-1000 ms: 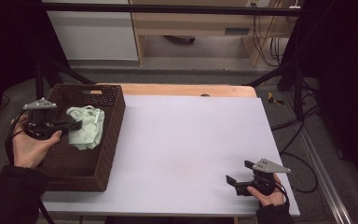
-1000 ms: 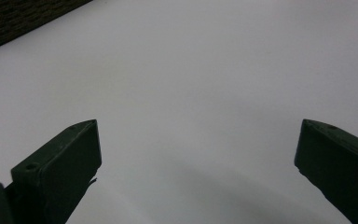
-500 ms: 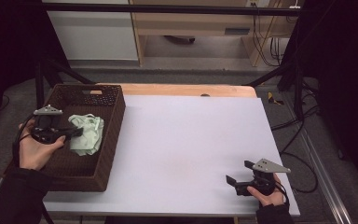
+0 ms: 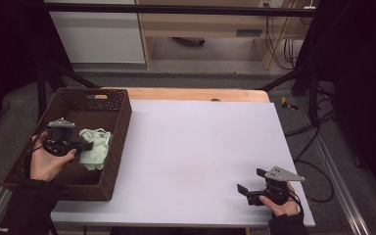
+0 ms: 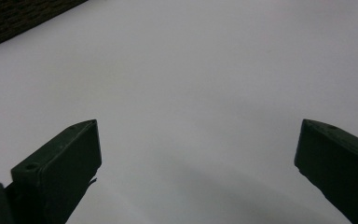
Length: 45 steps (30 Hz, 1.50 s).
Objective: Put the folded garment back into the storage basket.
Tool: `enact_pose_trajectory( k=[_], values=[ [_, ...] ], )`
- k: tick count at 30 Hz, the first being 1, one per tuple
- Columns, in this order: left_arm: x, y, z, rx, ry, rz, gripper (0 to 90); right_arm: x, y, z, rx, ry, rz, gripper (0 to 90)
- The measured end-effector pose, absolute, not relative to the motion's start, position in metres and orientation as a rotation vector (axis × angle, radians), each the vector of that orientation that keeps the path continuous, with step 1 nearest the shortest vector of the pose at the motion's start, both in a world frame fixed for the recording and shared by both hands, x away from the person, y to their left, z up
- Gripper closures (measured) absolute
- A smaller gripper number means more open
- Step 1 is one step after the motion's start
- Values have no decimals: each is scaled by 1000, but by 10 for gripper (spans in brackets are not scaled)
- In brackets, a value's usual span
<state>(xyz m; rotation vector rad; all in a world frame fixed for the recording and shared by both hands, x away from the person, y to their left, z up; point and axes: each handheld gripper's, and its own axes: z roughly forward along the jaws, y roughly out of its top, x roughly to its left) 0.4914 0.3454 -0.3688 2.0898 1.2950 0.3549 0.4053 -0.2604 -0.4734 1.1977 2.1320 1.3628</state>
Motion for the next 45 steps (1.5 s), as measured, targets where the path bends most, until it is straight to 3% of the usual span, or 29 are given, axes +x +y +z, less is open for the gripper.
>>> enact_pose_trajectory(
  k=[17,45],
  values=[
    [501,347,-386,2159,1343,344,834,405,-260,-473,1198,2130,1363,12],
    [509,387,-414,2133,1506,389,799,406,-260,-474,1201,2137,1359,12]
  ],
)
